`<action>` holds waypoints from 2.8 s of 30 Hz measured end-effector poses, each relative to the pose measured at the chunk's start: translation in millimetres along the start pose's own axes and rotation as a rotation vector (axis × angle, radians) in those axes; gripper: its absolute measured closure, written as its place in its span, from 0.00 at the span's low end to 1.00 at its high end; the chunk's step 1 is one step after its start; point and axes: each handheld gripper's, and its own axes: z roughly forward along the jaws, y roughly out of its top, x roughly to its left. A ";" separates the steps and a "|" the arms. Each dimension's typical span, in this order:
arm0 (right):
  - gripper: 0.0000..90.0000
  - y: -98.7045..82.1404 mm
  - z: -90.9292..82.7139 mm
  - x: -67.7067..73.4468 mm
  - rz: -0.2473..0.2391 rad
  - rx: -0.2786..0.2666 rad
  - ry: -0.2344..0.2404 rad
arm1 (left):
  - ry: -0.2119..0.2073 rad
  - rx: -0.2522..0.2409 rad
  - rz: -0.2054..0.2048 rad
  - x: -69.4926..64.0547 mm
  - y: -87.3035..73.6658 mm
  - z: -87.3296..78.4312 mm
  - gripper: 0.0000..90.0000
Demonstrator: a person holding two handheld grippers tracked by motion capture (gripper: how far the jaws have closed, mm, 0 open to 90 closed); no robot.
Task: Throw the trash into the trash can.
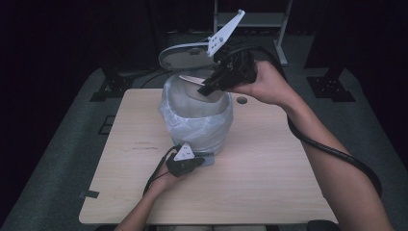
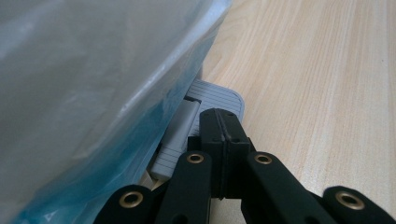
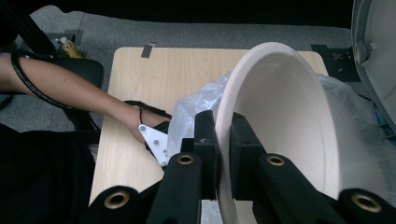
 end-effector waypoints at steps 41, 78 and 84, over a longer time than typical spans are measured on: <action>0.65 -86.7 4.8 -19.3 0.159 -0.042 -0.021 | 0.016 0.000 0.003 -2.6 0.0 0.0 1.00; 0.46 -268.3 -7.1 -16.7 0.482 -0.156 -0.162 | -0.048 -0.045 -0.078 7.7 5.7 -59.8 0.59; 0.46 -279.7 -3.2 -15.3 0.500 -0.155 -0.161 | -0.034 -0.041 -0.095 11.0 -1.9 -68.3 0.57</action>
